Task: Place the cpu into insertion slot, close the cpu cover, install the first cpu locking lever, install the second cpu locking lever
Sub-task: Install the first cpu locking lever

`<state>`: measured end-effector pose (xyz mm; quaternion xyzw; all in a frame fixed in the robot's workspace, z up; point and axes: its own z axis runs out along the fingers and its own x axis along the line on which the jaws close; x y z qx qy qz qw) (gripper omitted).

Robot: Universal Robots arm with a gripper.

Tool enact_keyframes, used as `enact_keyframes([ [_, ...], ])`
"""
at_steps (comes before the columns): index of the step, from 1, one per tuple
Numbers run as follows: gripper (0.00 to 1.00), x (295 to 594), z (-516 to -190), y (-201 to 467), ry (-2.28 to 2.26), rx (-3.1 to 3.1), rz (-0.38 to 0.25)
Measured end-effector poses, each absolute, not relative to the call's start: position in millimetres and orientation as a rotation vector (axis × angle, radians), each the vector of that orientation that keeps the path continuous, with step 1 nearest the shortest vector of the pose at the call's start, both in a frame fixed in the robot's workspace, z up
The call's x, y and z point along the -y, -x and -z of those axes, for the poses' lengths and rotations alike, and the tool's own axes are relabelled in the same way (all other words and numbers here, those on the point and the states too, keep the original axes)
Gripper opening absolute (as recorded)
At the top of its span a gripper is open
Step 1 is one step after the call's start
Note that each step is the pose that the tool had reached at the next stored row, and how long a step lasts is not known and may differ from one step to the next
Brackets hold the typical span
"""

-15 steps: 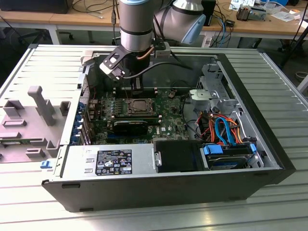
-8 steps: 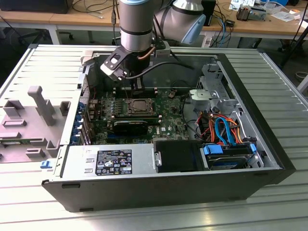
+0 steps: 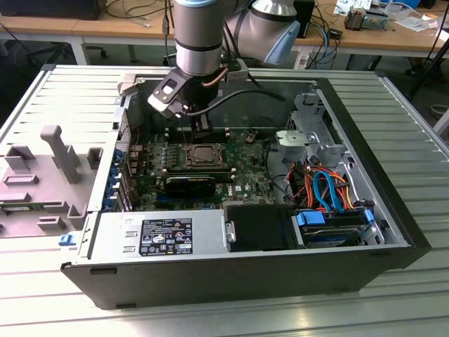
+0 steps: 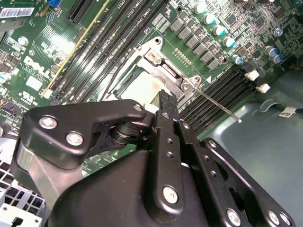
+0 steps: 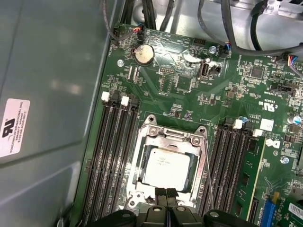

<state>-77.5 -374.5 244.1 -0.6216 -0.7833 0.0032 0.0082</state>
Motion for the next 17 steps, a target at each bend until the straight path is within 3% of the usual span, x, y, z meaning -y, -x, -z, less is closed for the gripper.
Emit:
enact_keyframes([
  [17,0.11,374.5,-244.1,77.5,1.849,2.520,-0.011],
])
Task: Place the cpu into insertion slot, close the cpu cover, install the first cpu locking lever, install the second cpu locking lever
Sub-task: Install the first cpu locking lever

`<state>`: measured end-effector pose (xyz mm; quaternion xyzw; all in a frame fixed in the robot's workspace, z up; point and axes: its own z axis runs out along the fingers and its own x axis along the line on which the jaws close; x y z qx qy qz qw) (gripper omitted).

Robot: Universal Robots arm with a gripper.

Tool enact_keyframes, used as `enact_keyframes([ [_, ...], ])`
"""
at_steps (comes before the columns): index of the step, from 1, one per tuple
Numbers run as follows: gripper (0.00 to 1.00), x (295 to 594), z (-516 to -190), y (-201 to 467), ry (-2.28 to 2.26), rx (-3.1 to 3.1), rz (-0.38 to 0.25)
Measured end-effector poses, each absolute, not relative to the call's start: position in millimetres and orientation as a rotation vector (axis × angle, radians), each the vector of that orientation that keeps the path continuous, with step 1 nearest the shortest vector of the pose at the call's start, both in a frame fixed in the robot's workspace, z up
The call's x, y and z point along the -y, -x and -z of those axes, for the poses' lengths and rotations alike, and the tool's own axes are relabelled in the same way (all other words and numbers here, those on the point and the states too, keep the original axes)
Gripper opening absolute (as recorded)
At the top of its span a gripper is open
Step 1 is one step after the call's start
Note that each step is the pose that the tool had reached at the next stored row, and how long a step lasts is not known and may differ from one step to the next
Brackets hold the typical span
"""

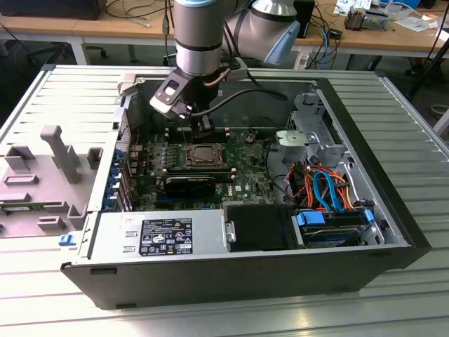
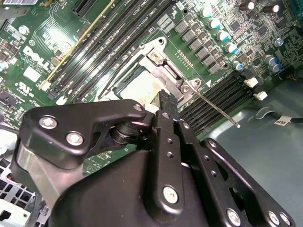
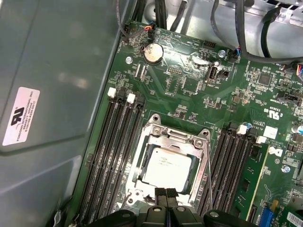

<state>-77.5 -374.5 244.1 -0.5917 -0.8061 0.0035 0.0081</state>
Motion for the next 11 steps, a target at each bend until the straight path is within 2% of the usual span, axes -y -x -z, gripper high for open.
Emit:
enact_keyframes([
  [11,0.11,374.5,-244.1,77.5,1.780,2.569,-0.011],
])
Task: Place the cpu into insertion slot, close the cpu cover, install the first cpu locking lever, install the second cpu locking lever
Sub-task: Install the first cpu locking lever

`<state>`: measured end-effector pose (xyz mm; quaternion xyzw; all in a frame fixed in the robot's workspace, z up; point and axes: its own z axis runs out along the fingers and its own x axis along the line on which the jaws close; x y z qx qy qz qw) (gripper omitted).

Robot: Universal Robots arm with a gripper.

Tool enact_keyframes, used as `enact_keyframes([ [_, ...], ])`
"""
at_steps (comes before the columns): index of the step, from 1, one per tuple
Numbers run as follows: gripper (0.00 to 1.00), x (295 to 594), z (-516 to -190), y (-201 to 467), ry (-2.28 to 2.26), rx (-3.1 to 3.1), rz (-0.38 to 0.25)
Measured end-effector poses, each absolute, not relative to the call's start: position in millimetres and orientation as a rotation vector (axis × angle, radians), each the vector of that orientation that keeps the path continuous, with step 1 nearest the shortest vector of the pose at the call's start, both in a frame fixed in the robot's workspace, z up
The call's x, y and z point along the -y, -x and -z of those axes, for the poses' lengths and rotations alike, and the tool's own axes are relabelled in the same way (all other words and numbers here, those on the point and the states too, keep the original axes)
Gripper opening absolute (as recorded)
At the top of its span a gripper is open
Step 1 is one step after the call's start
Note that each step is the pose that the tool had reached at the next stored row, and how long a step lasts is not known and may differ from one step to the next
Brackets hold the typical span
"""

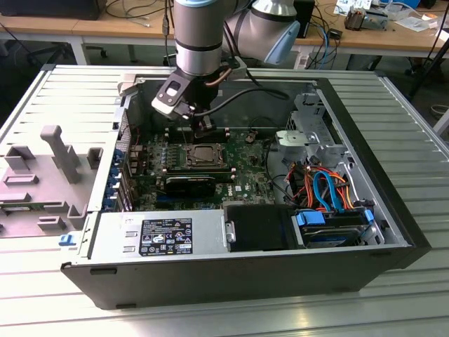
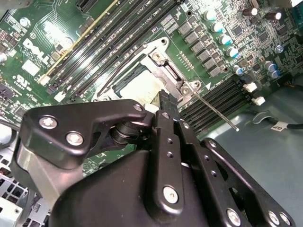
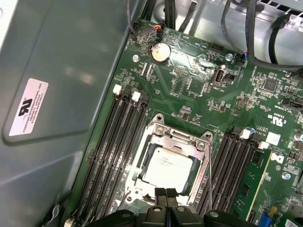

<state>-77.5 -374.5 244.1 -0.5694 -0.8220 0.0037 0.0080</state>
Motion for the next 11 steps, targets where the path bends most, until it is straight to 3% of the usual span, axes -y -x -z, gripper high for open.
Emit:
enact_keyframes([
  [11,0.11,374.5,-244.1,77.5,1.697,2.625,-0.012],
])
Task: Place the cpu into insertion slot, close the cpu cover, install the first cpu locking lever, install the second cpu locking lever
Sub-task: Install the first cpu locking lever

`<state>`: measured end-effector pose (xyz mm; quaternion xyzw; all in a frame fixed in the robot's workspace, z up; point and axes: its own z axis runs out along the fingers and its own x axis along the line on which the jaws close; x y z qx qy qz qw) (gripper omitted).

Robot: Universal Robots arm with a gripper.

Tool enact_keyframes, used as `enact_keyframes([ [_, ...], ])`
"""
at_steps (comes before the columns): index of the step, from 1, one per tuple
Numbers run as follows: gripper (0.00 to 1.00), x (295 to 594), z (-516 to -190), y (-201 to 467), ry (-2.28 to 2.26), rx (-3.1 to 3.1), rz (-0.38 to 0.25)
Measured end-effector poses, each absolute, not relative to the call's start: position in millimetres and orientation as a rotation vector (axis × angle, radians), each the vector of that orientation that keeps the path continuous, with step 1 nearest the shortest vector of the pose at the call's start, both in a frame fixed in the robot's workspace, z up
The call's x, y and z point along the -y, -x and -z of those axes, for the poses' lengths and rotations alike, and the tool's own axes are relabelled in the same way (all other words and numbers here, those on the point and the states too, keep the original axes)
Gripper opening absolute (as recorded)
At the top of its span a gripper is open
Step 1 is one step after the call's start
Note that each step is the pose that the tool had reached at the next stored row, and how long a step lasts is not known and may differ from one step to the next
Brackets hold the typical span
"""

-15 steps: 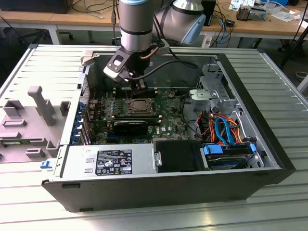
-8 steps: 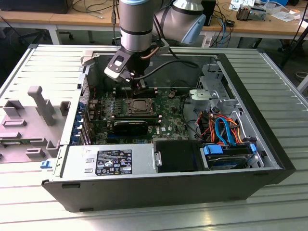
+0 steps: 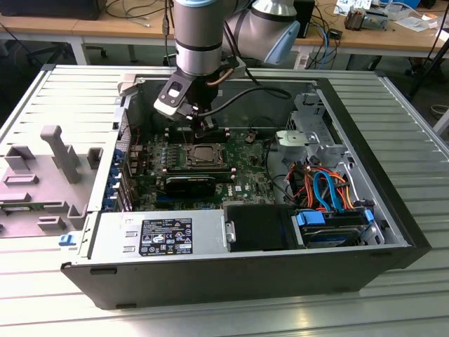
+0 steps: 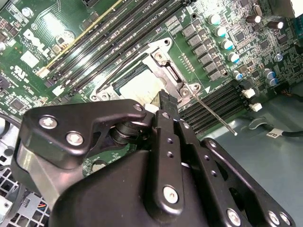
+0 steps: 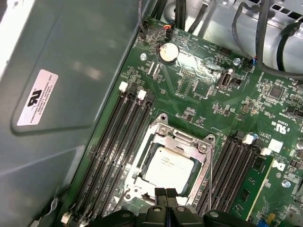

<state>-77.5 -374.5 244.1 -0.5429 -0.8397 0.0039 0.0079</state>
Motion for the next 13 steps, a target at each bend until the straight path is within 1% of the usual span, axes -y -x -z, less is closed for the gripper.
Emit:
enact_keyframes([
  [13,0.11,374.5,-244.1,77.5,1.584,2.695,-0.013],
])
